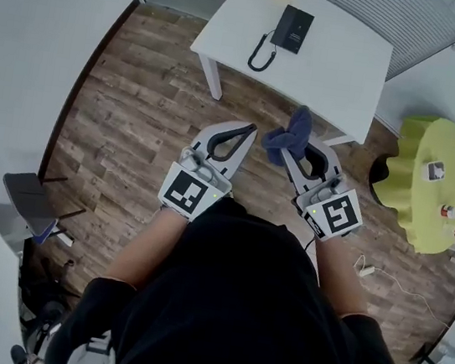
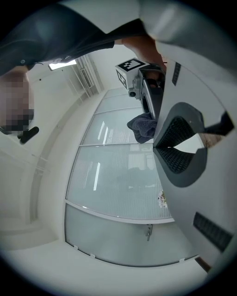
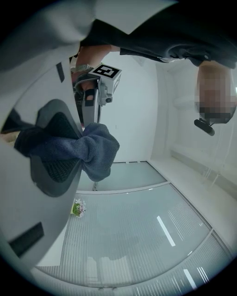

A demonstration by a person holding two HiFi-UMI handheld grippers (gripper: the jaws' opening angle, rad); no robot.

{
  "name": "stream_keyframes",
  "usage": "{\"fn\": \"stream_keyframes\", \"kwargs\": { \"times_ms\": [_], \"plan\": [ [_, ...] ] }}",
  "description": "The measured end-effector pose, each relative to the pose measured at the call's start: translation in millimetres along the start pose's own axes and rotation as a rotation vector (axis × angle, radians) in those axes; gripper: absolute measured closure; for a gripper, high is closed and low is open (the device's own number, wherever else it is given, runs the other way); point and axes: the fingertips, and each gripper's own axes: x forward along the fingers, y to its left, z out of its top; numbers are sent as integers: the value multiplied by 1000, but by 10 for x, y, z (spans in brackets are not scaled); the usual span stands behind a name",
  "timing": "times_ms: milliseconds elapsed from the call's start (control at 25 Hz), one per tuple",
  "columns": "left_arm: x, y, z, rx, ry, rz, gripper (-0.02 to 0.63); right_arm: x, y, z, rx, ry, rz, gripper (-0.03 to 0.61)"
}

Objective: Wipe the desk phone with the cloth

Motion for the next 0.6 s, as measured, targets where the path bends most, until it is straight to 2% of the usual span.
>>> {"fn": "stream_keyframes", "kwargs": {
  "times_ms": [240, 600],
  "plan": [
    [76, 385, -33, -11, 0, -59, 606, 363, -109, 6, 10, 10, -66, 474],
    [310, 755, -130, -33, 12, -91, 606, 661, -386, -61, 17, 34, -107, 474]
  ]
}}
